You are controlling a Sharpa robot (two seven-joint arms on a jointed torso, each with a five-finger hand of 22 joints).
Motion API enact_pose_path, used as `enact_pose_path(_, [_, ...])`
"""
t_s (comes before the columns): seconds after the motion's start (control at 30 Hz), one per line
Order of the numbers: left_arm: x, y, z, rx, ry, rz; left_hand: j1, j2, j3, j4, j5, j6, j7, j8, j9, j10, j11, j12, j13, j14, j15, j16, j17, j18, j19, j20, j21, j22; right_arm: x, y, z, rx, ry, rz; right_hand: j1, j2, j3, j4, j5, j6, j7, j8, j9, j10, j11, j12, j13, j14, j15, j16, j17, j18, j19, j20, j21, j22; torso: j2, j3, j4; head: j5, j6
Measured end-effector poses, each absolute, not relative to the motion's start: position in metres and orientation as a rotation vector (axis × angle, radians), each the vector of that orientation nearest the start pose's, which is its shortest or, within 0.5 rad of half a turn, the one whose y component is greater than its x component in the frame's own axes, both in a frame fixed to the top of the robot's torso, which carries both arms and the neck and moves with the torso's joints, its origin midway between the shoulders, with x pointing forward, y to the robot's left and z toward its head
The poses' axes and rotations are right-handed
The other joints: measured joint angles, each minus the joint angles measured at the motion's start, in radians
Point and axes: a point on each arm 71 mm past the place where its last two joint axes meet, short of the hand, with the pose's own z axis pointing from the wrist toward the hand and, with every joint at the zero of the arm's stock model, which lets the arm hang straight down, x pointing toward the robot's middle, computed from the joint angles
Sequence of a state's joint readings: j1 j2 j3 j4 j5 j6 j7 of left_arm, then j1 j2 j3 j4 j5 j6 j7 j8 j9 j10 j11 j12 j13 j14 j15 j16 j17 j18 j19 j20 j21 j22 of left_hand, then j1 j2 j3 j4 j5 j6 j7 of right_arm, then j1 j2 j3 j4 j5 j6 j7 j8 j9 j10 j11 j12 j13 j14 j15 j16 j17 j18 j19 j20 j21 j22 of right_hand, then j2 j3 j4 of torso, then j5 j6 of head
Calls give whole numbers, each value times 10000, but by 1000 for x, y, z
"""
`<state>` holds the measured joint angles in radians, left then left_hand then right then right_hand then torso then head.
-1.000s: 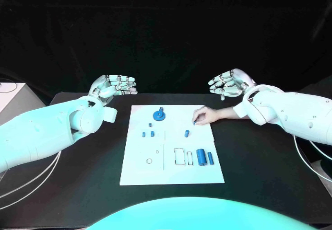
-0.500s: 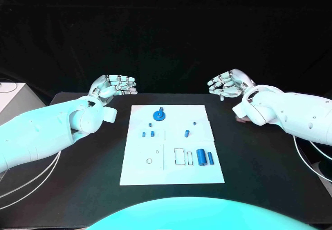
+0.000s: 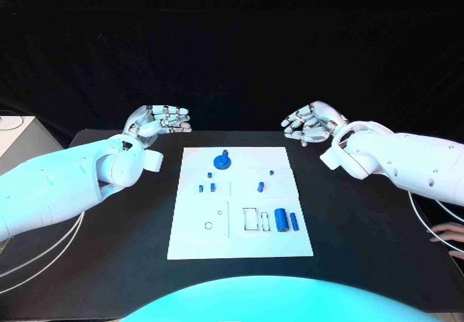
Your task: Assemble the parts on the task board
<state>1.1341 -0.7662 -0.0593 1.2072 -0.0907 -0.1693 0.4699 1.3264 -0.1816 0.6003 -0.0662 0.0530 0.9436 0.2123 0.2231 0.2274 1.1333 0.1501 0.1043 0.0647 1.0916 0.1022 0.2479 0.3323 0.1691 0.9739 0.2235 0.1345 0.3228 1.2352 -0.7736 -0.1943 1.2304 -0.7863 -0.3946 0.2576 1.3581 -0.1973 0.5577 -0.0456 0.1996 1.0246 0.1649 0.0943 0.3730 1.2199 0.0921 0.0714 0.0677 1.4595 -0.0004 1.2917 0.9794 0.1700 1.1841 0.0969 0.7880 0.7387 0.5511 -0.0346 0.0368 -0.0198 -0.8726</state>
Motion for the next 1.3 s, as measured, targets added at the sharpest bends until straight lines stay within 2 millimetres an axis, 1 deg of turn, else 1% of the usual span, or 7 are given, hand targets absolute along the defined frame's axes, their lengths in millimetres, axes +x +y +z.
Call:
enact_pose_path(0.17, [520,265,-230,-10488,14129,-14420,0,0,0,0,0,0,0,32,0,0,0,0,0,0,0,0,4,0,0,0,0,3,516,-244,-228,2282,16973,8597,-2,-2,0,0,309,43,31,0,0,35,-34,0,8,0,0,81,39,0,36,-36,0,27,7,-7,-17,7,0])
enact_pose_path(0.33, [516,266,-228,-10485,14160,-14514,0,0,0,0,0,0,0,37,-8,0,0,0,0,0,0,1,14,0,0,0,0,13,508,-230,-230,835,17549,7941,-102,-102,0,0,366,51,25,0,0,93,-22,0,26,0,0,176,194,-1,145,-3,195,216,69,-6,-52,-13,0])
enact_pose_path(0.53, [511,266,-226,-10477,14190,-14617,0,0,0,0,0,0,0,37,-12,0,0,0,0,0,0,36,13,-1,0,0,0,12,503,-222,-235,-584,18182,6966,-172,-172,0,0,366,52,24,0,0,125,-52,0,28,0,0,233,301,-1,181,-37,271,308,151,16,-81,-15,0])
enact_pose_path(0.6, [510,267,-225,-10474,14198,-14654,0,0,0,0,0,0,0,37,-12,0,0,0,0,0,0,37,13,-1,-1,1,0,12,501,-221,-236,-914,18308,6718,-288,-287,-55,55,366,52,24,0,0,124,-51,0,28,30,31,283,339,-1,206,-12,271,314,182,23,-87,-11,0])
enact_pose_path(0.8, [503,267,-222,-10461,14220,-14808,0,0,0,0,0,0,0,37,-12,0,0,0,0,0,0,36,28,0,-1,1,0,11,496,-213,-236,-1786,18519,6161,-497,-497,-155,155,262,-7,-31,-79,-23,-236,28,-42,-9,36,37,331,375,-1,237,19,249,285,306,35,-105,20,0])
enact_pose_path(1.07, [497,264,-217,-10421,14261,-15062,0,0,-29,29,0,0,0,36,-23,0,0,0,0,0,0,36,27,-1,-1,1,0,11,492,-206,-237,-2573,18563,5617,-501,-501,-183,183,233,-7,-31,-78,-23,-290,74,-42,-9,72,74,356,451,-1,252,35,231,285,461,61,-105,20,0])
enact_pose_path(1.3, [494,263,-215,-10404,14255,-15159,0,0,-29,29,0,0,0,36,-23,0,0,0,0,0,0,36,35,0,-1,1,0,19,490,-200,-239,-2893,18521,5400,-500,-500,-165,200,209,-7,-31,-78,-23,-318,46,-42,-9,72,74,407,544,1,322,35,231,324,553,58,-99,12,0])
